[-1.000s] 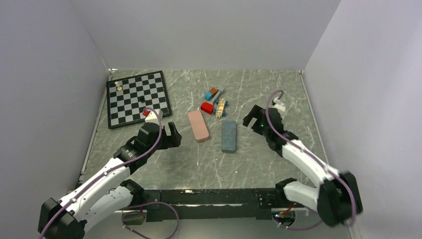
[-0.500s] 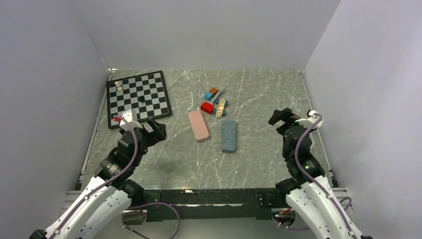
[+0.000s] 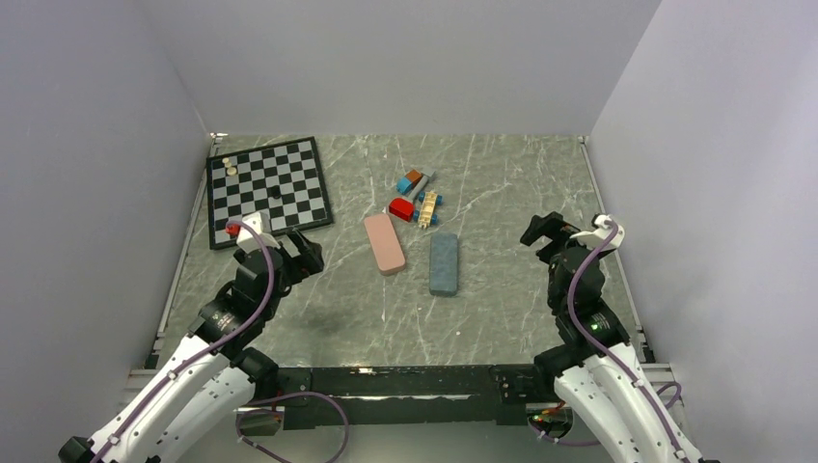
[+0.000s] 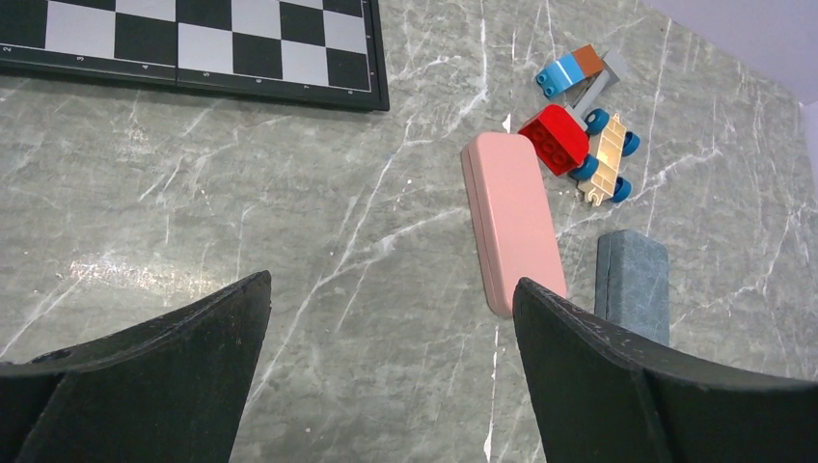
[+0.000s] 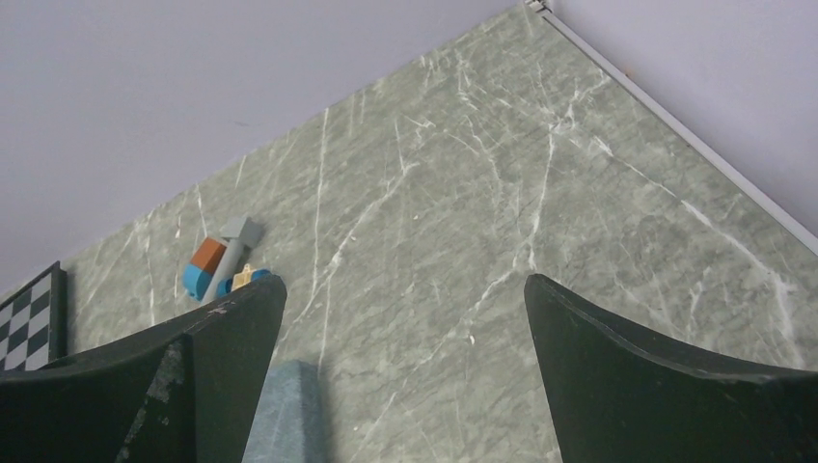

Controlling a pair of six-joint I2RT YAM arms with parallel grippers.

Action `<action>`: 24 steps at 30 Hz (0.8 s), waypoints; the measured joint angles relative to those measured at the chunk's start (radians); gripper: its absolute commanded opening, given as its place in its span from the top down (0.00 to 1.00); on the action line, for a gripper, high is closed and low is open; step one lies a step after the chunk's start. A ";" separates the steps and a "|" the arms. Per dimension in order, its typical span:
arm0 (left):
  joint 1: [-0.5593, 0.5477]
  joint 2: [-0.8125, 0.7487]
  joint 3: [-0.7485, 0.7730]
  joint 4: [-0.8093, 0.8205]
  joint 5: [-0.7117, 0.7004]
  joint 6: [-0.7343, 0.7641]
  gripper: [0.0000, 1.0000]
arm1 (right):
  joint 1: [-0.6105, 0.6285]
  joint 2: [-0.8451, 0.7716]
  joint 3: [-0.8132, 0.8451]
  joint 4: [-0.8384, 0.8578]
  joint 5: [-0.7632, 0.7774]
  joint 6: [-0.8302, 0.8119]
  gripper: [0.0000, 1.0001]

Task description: Organize the sunglasses

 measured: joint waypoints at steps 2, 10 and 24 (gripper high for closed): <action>0.000 0.001 0.000 0.000 0.000 0.000 0.01 | 0.000 -0.006 -0.009 0.011 -0.006 -0.011 0.00; 0.000 0.008 0.001 0.002 0.018 0.017 0.01 | 0.000 -0.057 -0.055 0.055 -0.024 -0.068 0.00; 0.000 0.092 0.045 0.056 0.144 0.066 0.01 | 0.000 -0.062 -0.049 0.051 -0.076 -0.082 0.00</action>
